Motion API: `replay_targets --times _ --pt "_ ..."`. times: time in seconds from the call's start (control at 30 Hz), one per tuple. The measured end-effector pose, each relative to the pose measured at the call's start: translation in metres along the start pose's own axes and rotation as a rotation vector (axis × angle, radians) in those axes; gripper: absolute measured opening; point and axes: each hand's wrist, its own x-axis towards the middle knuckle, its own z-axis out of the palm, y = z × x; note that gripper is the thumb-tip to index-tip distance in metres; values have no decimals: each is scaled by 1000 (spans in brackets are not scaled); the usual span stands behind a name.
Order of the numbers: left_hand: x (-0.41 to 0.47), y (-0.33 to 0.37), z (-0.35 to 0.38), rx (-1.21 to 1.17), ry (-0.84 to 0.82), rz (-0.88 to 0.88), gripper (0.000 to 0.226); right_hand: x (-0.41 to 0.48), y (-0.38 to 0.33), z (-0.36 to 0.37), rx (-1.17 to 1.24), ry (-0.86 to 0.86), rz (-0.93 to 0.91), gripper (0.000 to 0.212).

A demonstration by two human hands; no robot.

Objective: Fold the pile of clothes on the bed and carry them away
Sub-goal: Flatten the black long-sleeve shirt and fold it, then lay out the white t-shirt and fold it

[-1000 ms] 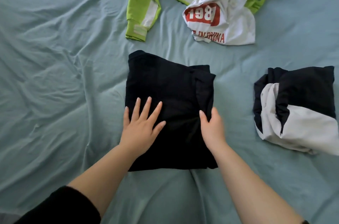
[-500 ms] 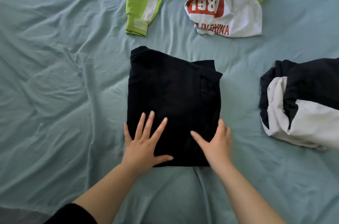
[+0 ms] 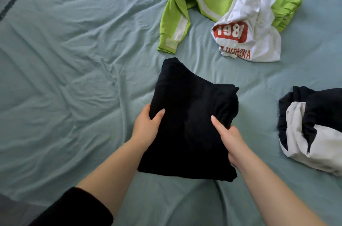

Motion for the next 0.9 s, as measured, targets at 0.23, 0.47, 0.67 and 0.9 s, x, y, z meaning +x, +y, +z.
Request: replay_targets --times 0.23,0.47,0.67,0.9 --pt "36 45 -140 97 51 200 21 -30 -54 118 -14 -49 -176 37" --pt "98 64 -276 220 155 131 44 0 -87 252 72 -232 -139 50" --pt "99 -45 -301 603 86 -440 93 27 -19 279 -107 -302 134 70" --pt "86 -65 -281 820 248 -346 64 25 7 282 -164 -243 81 30"
